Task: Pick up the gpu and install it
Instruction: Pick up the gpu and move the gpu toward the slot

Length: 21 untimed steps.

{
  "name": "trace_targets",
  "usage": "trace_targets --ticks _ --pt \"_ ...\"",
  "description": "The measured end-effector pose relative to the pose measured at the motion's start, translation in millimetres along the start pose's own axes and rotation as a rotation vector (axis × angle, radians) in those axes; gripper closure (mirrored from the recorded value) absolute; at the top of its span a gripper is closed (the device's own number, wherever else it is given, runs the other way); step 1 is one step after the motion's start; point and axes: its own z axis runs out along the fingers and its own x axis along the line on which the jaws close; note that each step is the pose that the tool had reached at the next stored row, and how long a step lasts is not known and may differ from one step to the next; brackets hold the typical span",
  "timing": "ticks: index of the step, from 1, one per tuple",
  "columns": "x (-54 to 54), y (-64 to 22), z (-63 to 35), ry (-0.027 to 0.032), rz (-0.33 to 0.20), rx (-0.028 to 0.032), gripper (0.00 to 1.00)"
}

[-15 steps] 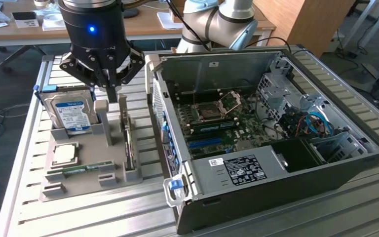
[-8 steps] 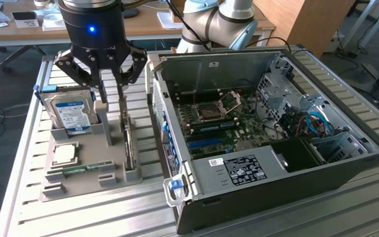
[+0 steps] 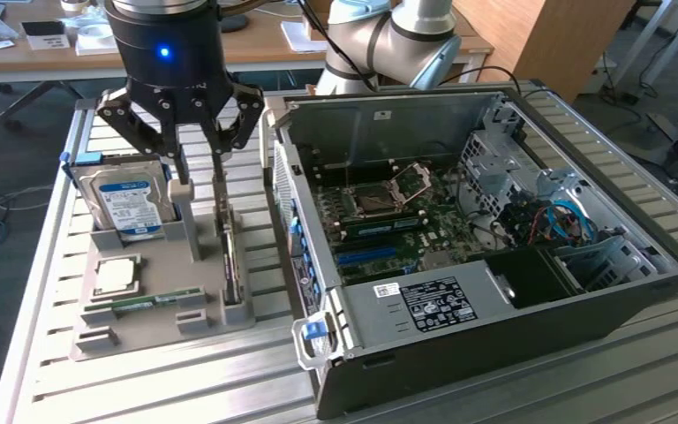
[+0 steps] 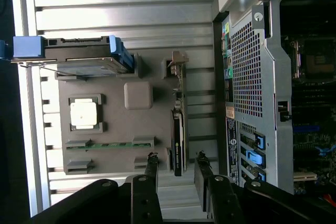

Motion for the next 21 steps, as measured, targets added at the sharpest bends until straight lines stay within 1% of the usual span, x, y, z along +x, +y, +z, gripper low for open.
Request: trace_targets --ticks 4,13,21 --pt "0.1 -0.2 4.2 0.0001 0.0 0.0001 0.58" --pt "0.4 -0.9 19.9 0.0 0.0 0.0001 0.58" --pt "0.7 -1.4 30.9 0.0 0.0 0.0 0.58"
